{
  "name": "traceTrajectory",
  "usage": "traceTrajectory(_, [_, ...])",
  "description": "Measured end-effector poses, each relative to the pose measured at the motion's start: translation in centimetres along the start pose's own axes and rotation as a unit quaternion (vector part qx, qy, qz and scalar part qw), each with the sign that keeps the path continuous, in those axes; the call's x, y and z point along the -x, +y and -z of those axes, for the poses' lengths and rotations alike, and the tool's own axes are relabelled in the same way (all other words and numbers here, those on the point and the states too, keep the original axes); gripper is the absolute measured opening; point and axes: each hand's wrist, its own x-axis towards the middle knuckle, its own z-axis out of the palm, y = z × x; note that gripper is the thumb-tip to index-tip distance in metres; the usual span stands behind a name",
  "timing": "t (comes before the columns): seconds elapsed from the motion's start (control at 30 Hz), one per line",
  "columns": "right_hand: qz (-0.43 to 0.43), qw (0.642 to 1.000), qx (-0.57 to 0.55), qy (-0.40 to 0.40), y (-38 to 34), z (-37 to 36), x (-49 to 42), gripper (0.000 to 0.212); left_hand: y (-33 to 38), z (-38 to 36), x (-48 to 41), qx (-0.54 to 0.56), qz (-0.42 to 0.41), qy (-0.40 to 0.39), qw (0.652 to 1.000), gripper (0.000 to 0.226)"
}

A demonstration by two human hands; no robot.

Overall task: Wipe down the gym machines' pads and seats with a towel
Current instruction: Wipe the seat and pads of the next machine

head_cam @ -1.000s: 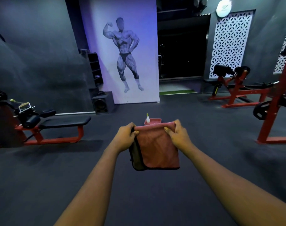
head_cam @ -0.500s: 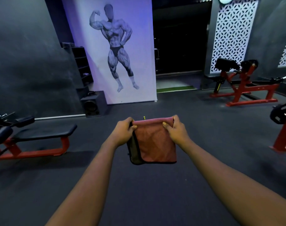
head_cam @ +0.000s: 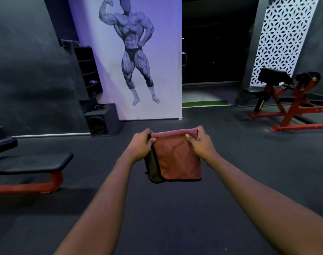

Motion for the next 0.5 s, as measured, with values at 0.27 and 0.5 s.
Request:
traceTrajectory(0.27, [-0.022, 0.999, 0.003, 0.042, 3.3, -6.8, -19.9, 0.027, -8.6, -1.9, -21.4, 0.009, -0.018, -0.024, 1.0, 0.012])
traceTrajectory(0.5, [-0.038, 0.998, 0.004, 0.051, 10.3, -10.7, -35.8, 0.024, -15.2, -8.5, -37.5, 0.003, -0.029, -0.055, 0.998, 0.009])
